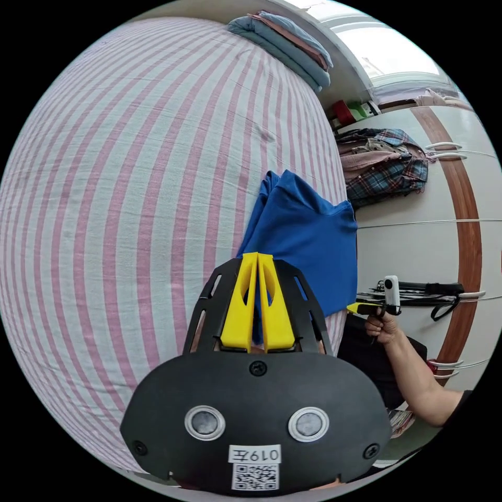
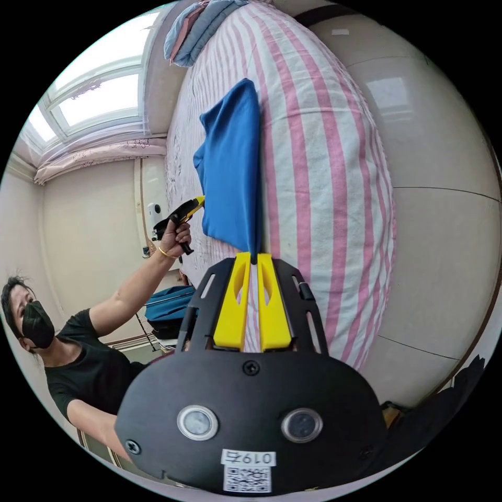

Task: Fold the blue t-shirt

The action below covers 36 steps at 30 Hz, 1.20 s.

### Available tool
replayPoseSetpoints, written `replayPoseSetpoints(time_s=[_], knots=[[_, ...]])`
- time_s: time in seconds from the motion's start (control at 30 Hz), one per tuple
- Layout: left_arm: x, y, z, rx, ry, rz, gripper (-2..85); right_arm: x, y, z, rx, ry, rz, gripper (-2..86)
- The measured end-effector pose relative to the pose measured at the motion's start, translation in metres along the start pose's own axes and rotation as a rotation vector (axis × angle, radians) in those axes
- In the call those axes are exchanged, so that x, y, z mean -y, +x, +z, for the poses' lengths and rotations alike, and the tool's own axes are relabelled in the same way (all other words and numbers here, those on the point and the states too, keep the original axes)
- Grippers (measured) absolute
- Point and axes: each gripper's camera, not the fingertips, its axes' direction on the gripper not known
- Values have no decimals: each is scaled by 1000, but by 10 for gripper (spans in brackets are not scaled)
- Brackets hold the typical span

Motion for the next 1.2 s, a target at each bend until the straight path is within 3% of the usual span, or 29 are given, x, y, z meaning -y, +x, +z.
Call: replayPoseSetpoints(time_s=[0.27,0.5,0.6,0.7,0.83,0.9,1.0,1.2], knots=[[-24,88,41,189,-35,155,7,-64,-21,-12,-150,-12,-17,35],[-47,143,51,193,-58,174,6,-160,-42,-31,-280,-2,-34,48],[-64,169,39,186,-29,154,7,-218,-66,-48,-328,59,-66,27],[-93,199,8,183,27,134,7,-296,-133,-69,-557,212,-217,3],[-168,258,-60,91,122,228,7,-432,-260,-66,-989,458,-498,-1],[-215,290,-85,73,111,295,7,-489,-302,-58,-1064,568,-573,1],[-312,348,-120,2,59,412,7,-573,-353,-44,-952,598,-650,-2],[-509,460,-199,219,121,558,7,-737,-426,-12,-981,709,-731,-9]])
